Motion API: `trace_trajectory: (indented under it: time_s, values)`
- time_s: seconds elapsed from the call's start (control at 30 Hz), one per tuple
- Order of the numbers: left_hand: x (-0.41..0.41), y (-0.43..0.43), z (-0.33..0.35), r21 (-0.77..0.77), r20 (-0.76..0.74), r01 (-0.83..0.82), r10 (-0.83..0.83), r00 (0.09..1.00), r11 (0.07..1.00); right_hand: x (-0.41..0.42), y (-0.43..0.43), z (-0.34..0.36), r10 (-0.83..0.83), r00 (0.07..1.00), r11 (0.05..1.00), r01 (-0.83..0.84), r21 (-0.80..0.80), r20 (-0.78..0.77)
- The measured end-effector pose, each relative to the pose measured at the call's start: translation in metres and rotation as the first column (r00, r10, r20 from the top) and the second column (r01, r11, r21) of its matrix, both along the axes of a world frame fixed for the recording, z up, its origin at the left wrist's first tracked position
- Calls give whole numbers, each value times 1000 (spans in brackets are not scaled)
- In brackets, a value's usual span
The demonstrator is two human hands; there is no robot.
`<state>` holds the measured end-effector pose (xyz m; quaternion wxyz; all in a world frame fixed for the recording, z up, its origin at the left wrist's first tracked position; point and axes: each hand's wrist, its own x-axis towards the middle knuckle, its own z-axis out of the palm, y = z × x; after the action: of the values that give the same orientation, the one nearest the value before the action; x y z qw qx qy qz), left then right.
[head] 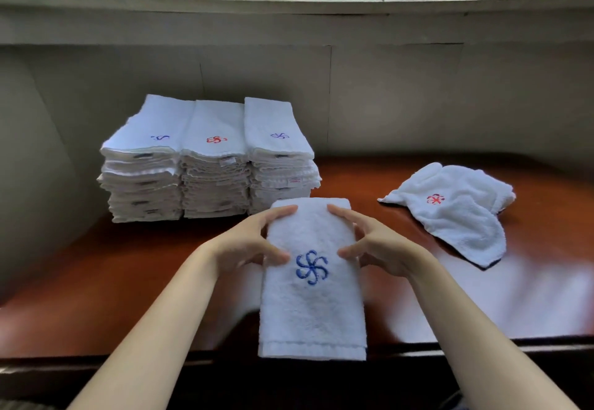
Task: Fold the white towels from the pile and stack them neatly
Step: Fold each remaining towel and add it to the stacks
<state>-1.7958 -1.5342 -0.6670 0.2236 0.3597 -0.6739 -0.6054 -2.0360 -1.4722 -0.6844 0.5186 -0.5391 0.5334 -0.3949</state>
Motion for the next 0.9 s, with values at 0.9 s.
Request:
trace_trajectory:
  time_s: [0.9]
  values:
    - [79, -272, 106, -222, 192, -449, 491, 850, 865, 125, -363, 120, -79, 932, 996, 61, -63, -355]
